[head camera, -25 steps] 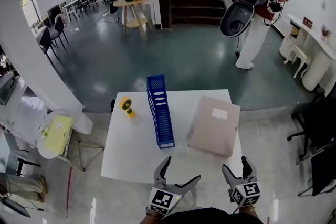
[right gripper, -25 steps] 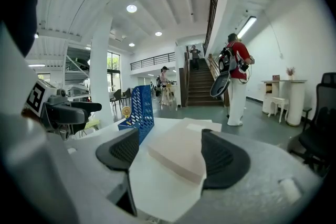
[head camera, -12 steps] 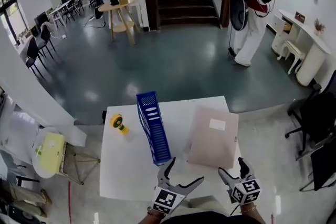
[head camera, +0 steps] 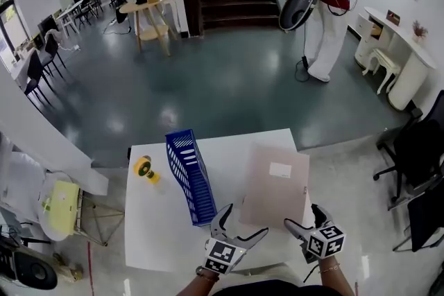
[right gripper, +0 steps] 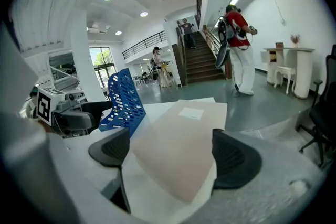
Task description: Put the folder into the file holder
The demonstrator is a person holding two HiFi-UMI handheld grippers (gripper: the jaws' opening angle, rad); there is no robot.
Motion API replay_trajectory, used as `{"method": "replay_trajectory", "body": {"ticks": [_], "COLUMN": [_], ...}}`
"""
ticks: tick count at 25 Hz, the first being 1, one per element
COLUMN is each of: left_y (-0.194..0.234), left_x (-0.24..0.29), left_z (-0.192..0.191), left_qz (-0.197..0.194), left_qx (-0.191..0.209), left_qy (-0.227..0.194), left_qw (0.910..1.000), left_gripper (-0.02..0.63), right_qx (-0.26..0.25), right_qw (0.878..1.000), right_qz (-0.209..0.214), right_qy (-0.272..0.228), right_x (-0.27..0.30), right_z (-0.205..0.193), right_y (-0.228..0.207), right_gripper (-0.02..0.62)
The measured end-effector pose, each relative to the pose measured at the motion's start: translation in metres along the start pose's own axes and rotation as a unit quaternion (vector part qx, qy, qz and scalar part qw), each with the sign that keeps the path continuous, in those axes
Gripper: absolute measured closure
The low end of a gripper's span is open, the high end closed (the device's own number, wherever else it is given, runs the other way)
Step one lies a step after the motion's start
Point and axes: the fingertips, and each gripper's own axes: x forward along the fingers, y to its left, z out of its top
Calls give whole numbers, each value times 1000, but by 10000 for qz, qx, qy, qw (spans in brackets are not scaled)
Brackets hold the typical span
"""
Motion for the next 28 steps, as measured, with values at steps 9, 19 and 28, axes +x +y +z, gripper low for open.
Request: {"method": "replay_trajectory", "body": {"ticks": [9,19,28], "left_y": [28,76,92], "left_x": [76,128,171], "left_z": [-11,-44,-73], "left_qz": [-36,359,109], "left_qx": [-613,-1247,-1790], "left_qy": [645,1611,2365], "left_qw": [9960,9784,9549], "left_gripper": [72,69,55], "right_qx": [126,987,1225], "right_qw": [9984,9885,9796], "right_qz": [202,411,574], "right_qy": [505,1068,1489], "right_x": [38,94,145], "right_z": [13,13,11], "right_y": [-57,-128,-182], "right_gripper": [104,92,92]}}
